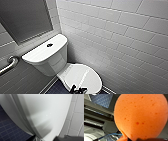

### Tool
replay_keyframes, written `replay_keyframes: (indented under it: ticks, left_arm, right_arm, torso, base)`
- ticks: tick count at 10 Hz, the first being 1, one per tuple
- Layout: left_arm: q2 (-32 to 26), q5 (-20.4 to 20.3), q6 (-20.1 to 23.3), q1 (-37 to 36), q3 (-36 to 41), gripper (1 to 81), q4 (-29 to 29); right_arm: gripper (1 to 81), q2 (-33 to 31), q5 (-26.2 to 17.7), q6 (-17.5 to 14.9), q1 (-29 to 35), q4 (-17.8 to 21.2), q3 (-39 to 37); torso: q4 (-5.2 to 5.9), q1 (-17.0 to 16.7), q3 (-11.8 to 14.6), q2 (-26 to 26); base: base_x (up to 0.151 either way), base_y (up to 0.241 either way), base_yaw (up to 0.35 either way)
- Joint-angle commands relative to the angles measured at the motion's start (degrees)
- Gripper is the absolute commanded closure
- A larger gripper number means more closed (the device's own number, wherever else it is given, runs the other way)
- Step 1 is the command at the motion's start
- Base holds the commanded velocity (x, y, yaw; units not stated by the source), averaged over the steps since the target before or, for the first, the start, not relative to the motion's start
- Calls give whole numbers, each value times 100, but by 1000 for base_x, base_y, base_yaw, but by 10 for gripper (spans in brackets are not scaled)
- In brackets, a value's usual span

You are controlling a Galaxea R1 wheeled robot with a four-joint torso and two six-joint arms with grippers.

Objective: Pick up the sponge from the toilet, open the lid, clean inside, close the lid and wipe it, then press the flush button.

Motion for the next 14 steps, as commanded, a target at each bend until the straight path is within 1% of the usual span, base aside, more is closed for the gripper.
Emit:
replay_keyframes:
  ticks: [1, 2, 4, 8, 11, 14]
  left_arm:
    - [251, -121, 18, -856, -181, 10, 82]
    - [357, -121, 18, -856, -366, 10, 91]
    - [366, -139, 9, -900, -418, 10, 91]
    - [251, -271, -53, -962, -313, 10, 82]
    - [111, -350, -141, -1067, -49, 10, 82]
    - [163, -402, -149, -1102, -84, 10, 82]
  right_arm:
    - [811, -168, -424, 3, -160, -136, 247]
    - [811, -195, -424, 3, -168, -118, 291]
    - [811, -212, -415, 3, -160, -92, 362]
    - [811, -212, -424, 3, -169, -92, 370]
    - [811, -203, -423, 3, -169, -92, 370]
    - [811, -195, -424, 3, -169, -83, 370]
  torso:
    - [0, 0, 0, 0]
    - [0, 0, 0, 0]
    - [0, 0, 0, 0]
    - [0, 0, 0, 0]
    - [0, 0, 0, 0]
    - [0, 0, 0, 0]
  base:
    - [0, 0, 0]
    - [0, 0, 0]
    - [0, 0, 0]
    - [0, 0, 0]
    - [0, 0, 0]
    - [0, 0, 0]
